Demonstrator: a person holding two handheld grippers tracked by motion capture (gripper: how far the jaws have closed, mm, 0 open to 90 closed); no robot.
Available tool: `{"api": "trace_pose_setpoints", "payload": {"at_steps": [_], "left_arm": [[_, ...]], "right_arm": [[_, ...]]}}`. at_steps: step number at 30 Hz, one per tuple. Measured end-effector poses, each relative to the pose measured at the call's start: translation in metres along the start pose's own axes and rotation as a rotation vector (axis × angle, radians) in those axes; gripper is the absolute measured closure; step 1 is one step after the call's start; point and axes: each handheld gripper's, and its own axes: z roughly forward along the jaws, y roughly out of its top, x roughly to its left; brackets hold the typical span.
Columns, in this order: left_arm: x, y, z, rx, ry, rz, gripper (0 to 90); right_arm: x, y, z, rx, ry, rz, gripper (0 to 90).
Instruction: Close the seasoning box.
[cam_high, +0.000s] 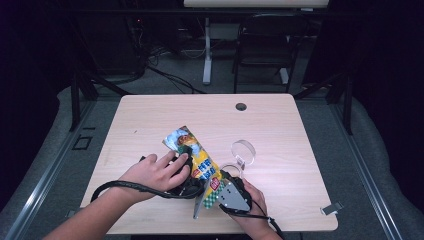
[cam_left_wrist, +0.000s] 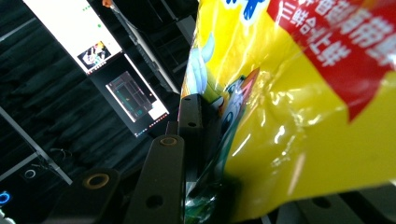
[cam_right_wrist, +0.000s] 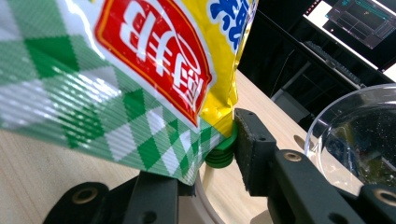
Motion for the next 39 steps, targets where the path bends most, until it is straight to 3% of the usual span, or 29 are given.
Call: {"api": "trace_pose_setpoints", "payload": {"at_steps": [11,17,39], "left_arm": [[0.0045,0.0024,-0.0017,0.006,0.008,0.027,78.8],[0.0051,0.0029,-0.0017,-0.004,0.023,0.019,79.0],[0.0082,0.0045,-0.0026,0.0,0.018,0.036,79.1]], "right_arm": [[-0.0016,-0.0006,-0.0006,0.001,0.002,0.012,70.5],[-0.0033,-0.0008,-0.0008,0.001,-0.002,0.02,70.5],[-0.0044,-0.001,-0.0006,0.002,0.002,0.032,70.5]]}}
